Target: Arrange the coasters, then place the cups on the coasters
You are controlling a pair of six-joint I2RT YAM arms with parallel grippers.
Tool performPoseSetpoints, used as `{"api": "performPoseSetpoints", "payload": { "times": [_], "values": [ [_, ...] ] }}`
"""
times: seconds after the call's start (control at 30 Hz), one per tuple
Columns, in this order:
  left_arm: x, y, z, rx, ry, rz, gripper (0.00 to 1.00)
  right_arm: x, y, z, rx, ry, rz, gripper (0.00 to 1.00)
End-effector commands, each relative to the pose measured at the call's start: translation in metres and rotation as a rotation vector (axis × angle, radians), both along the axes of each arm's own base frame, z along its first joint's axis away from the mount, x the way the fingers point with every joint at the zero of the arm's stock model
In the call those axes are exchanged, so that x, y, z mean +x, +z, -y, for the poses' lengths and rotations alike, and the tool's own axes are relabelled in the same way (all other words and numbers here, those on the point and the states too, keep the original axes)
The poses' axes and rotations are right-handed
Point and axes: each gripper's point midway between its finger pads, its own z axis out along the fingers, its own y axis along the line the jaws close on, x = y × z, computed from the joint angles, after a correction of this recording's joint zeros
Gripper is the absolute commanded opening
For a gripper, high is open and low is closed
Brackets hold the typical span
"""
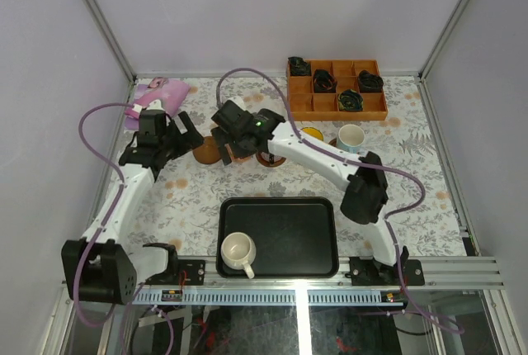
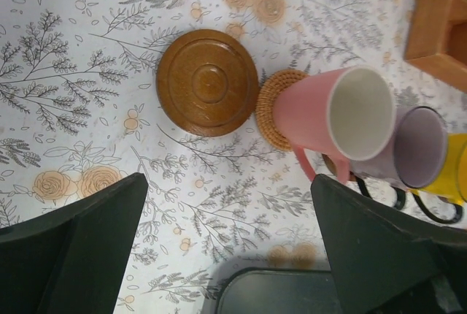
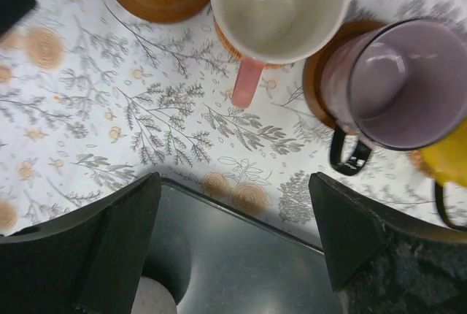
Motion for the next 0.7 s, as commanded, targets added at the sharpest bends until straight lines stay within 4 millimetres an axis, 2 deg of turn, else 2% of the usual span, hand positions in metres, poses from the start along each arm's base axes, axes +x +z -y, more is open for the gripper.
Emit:
{"api": "performPoseSetpoints", "payload": {
  "times": [0.0,0.1,0.17,0.3,0.4,0.53,0.57,0.6,0.67],
  "values": [
    [-0.017,0.023,0.008,-0.045,-0.011,0.044,0.96,0.013,0.092,0.023,0.049,0.031,0.22,0.93],
    [-0.031,0.034,0.022,-0.059,-0.025,0.071,0.96,0.04,0.121,0.048,0.082,-0.045,0.296,0.99],
    [-0.043,0.04,0.039,-0.073,-0.049,0.084,0.97,0.063,0.13,0.066,0.113,-0.108,0.316,1.0],
    [-0.071,0.047,0.071,-0.137,-0.082,0.075,0.99,0.106,0.129,0.109,0.151,-0.223,0.303,0.99],
    [-0.098,0.041,0.089,-0.184,-0.098,0.018,1.0,0.133,0.122,0.142,0.142,-0.315,0.307,0.99],
    [-0.136,0.038,0.1,-0.2,-0.113,-0.066,1.0,0.149,0.117,0.174,0.134,-0.38,0.331,0.99],
    [-0.144,0.037,0.103,-0.206,-0.119,-0.093,1.0,0.15,0.113,0.182,0.115,-0.393,0.339,0.99],
    [-0.152,0.035,0.106,-0.212,-0.128,-0.121,1.0,0.151,0.118,0.188,0.108,-0.408,0.367,0.99],
    [-0.169,0.029,0.114,-0.22,-0.159,-0.185,1.0,0.15,0.117,0.201,0.066,-0.433,0.403,0.99]
  ]
}}
